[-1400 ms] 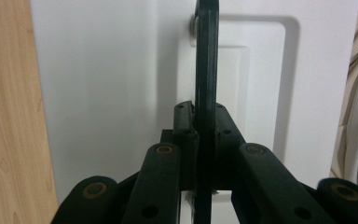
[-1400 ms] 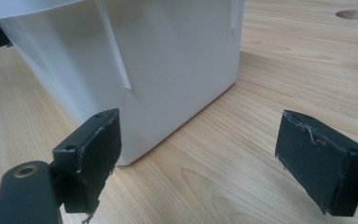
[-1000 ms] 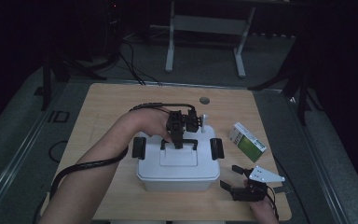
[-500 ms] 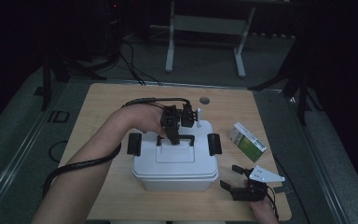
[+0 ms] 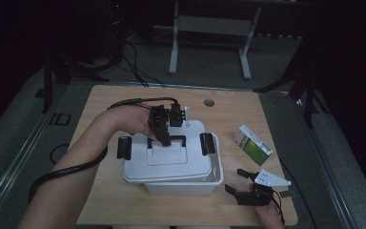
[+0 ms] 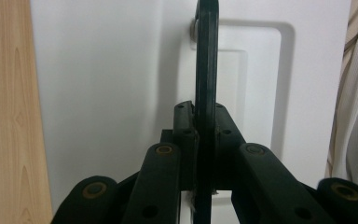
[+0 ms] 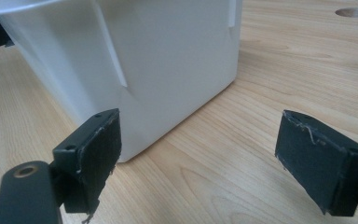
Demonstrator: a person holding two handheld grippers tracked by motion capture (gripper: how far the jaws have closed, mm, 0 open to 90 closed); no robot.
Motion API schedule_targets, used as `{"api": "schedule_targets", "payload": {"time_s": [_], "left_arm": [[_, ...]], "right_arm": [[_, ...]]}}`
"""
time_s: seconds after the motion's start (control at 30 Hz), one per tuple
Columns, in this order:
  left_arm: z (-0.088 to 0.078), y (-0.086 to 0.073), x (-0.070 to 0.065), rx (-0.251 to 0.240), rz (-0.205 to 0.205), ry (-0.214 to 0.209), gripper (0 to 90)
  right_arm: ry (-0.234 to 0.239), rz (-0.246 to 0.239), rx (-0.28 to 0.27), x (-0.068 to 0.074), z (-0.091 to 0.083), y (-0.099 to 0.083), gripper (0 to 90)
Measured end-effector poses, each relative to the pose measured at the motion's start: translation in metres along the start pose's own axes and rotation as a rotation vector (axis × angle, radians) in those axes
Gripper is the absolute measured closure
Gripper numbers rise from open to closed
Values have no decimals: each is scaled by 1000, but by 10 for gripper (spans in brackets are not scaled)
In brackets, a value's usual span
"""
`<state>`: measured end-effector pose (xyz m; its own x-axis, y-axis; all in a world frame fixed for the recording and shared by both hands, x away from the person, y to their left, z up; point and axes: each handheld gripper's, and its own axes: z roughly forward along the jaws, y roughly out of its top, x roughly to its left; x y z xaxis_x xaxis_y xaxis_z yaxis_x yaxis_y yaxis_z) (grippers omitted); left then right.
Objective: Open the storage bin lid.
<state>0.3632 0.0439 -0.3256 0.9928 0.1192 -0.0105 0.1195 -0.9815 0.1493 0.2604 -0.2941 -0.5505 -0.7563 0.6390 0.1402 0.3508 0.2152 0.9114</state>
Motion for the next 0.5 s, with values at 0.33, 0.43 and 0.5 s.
{"api": "schedule_targets", "payload": {"time_s": [0.33, 0.43, 0.5], "left_arm": [[-7, -28, 0, -5, -42, 8, 837], [-8, -38, 1, -18, -57, 19, 837], [-7, -42, 2, -23, -66, 16, 838]], "right_arm": [[-1, -4, 3, 0, 0, 0, 140], [1, -5, 6, 0, 1, 0, 140], [3, -5, 6, 0, 1, 0, 140]]}}
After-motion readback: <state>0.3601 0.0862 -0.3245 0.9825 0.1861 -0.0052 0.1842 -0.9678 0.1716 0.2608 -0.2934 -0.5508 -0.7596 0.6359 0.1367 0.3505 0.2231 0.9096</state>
